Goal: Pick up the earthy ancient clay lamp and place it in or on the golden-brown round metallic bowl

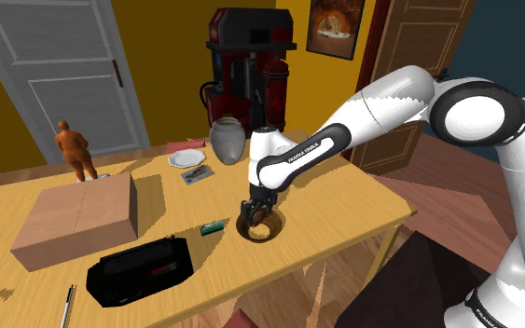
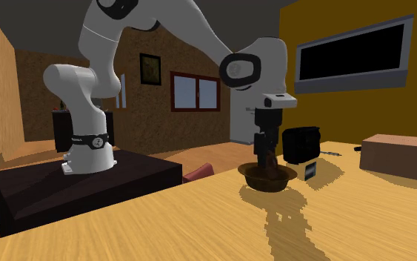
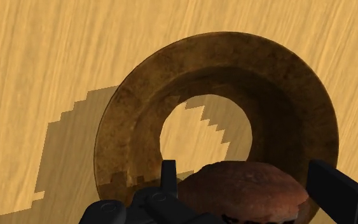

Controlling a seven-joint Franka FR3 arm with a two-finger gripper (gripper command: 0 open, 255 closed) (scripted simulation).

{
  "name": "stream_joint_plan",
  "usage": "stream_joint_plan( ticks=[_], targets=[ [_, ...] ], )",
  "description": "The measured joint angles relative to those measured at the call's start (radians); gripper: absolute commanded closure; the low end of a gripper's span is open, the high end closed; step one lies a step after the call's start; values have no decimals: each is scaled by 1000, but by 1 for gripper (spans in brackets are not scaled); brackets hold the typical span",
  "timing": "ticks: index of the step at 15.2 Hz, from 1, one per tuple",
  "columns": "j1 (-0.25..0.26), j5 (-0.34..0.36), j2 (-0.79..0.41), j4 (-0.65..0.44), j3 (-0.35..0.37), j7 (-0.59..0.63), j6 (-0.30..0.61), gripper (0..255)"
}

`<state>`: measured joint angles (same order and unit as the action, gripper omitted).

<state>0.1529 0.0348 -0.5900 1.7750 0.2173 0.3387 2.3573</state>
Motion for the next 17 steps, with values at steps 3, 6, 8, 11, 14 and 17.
stream_joint_plan(
  ticks=[3,6,8,11,14,17],
  targets=[
    [-1,1,-6,5,-1,-2,11,255],
    [-1,1,-7,5,-1,-2,12,255],
    [-1,1,-7,5,-1,-2,12,0],
    [-1,1,-7,5,-1,-2,12,0],
    [-6,-1,5,4,0,-6,0,0],
    [-13,-11,58,1,7,-9,-55,0]
  ],
)
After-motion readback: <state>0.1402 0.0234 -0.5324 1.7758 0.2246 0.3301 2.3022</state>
